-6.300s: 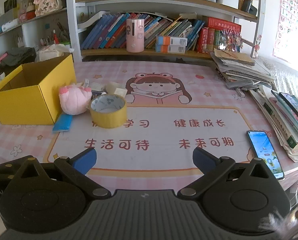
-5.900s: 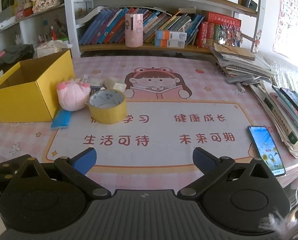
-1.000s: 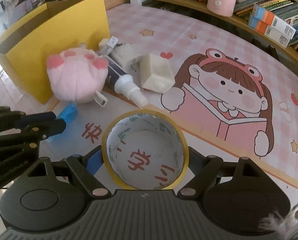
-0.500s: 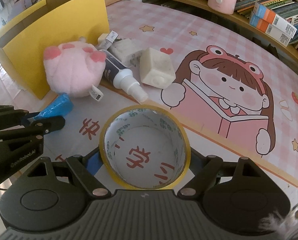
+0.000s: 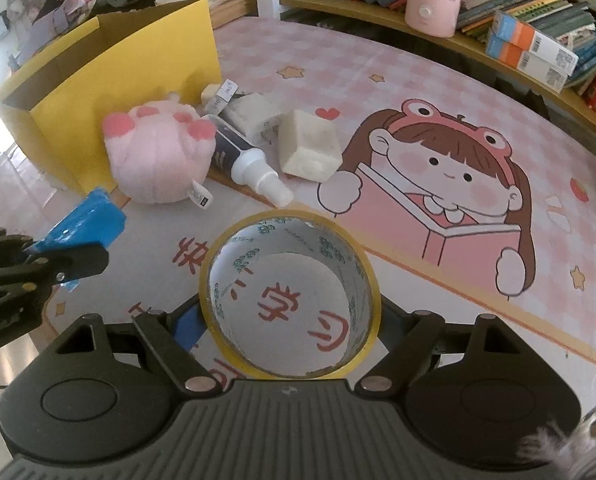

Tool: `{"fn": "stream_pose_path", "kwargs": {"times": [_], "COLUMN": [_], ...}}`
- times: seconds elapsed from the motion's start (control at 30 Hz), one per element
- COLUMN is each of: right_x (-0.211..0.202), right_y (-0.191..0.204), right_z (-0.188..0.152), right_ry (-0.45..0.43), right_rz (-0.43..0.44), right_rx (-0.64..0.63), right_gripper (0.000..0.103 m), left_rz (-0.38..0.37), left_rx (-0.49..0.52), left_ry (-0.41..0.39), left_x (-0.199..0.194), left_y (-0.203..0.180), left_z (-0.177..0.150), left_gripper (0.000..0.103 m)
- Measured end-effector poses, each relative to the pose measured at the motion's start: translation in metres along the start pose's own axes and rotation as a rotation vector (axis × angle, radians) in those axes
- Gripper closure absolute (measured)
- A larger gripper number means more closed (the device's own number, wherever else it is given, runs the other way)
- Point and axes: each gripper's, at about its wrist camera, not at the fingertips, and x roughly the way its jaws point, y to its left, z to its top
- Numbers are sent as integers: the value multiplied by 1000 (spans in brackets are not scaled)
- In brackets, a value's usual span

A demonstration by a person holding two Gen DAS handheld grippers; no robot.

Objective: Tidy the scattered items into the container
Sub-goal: 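Lift the blue sponge with the left tool while the right tool carries the tape roll toward the box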

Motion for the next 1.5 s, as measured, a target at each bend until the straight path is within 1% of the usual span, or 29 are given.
{"fn": "stream_pose_path", "kwargs": {"times": [0.23,0.43,0.6,0.7,0.87,1.03,1.2,1.3,1.4,1.5], "right_x": [-16,-26,-37,-41,-44,-46,-49,-53,-57,-61], "right_y": [11,30,60,80,113,146,168,174,178,185], "right_z": [-5,-12,-16,-17,-20,-27,-34,-37,-39,-40], "right_ry": [-33,-45,-66,-76,-87,-89,-79,-87,-103,-107], "right_rz": [-30,-92,-151,-169,-190,-210,-200,-190,-170,-134], "right_rx": [33,98,178,219,270,304,296,276,233,200], "right_gripper": [19,19,19,19,19,19,19,19,19,19], "left_rz": [-51,-130,-210,-233,-261,-287,-291,-274,-235,-162], "left_rx": [53,117,199,244,274,304,324,305,275,239], "left_ry": [-35,-41,-38,-50,-56,-49,-36,-38,-52,-68], "left_x": [-20,-28,-43,-54,-67,-75,-88,-96,-104,-116], "left_y": [-1,13,38,55,85,107,119,123,125,126], "left_z": [1,-1,-1,1,-1,-5,-16,-24,-29,-33], "left_gripper": [94,94,94,94,94,94,94,94,94,94]}}
